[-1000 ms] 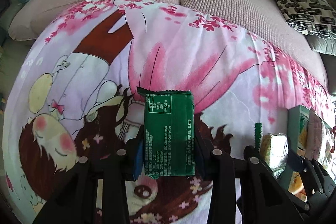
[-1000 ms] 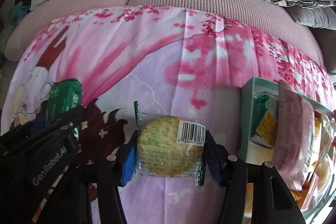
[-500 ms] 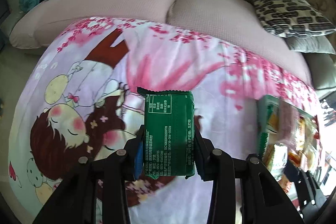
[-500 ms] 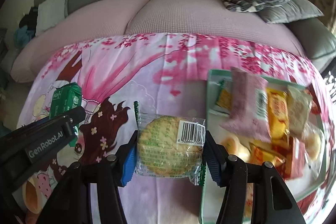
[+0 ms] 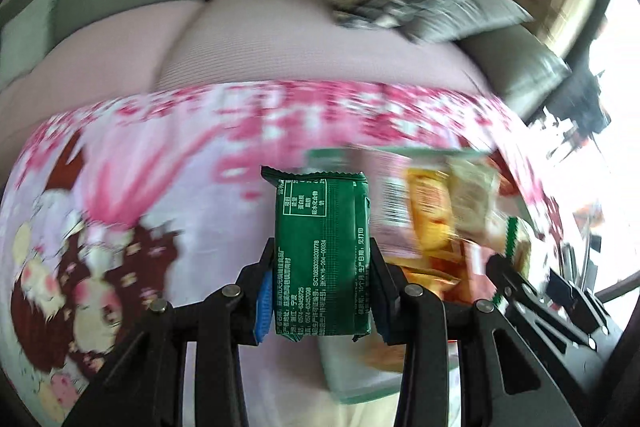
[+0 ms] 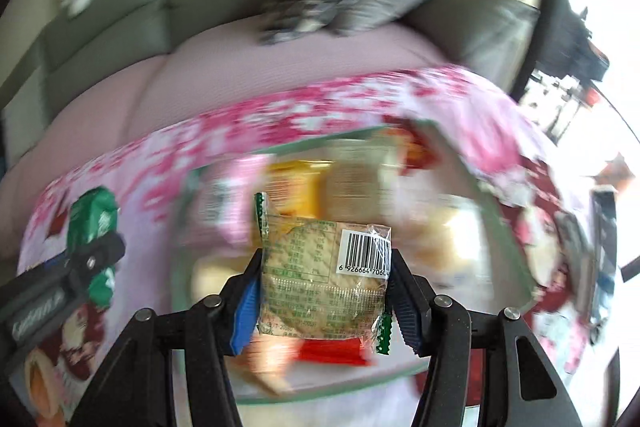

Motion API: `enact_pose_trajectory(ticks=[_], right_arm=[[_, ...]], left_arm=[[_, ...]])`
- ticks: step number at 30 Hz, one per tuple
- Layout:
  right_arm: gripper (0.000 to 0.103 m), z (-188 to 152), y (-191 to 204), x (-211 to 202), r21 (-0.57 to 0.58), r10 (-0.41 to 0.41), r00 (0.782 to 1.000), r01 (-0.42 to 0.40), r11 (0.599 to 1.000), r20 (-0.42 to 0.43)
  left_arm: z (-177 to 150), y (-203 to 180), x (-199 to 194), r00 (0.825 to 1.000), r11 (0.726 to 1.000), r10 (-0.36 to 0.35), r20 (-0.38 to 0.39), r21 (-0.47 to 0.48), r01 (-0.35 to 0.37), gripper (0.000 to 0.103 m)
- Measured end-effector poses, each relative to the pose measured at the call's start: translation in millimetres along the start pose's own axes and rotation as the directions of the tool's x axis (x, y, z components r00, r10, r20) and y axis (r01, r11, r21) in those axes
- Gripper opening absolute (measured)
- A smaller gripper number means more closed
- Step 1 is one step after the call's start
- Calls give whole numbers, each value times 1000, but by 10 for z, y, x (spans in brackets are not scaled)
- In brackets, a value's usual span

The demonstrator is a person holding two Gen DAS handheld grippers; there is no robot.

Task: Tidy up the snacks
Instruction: 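Lift the green packet and round cookie and carry both over the tray, then lower the green packet and cookie into the tray and open both grippers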

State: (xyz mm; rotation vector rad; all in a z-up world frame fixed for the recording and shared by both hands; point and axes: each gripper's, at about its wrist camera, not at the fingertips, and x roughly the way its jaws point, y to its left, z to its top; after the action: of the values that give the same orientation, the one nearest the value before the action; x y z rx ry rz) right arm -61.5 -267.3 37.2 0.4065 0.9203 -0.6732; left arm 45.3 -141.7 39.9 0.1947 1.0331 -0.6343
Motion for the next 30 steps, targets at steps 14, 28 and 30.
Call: enact_pose_trajectory(ticks=[14, 28, 30], right_arm=[[63, 3, -563, 281, 92, -29, 996, 36, 995, -80], [87, -96, -571, 134, 75, 21, 998, -16, 997, -66], [89, -134, -545, 85, 57, 33, 998, -30, 998, -58]], left_arm=[[-3, -696, 435, 999, 988, -12, -43, 155, 19, 46], [-61, -468, -24, 999, 997, 30, 26, 64, -31, 76], [-120, -353, -22, 997, 997, 71, 15, 31, -71, 84]])
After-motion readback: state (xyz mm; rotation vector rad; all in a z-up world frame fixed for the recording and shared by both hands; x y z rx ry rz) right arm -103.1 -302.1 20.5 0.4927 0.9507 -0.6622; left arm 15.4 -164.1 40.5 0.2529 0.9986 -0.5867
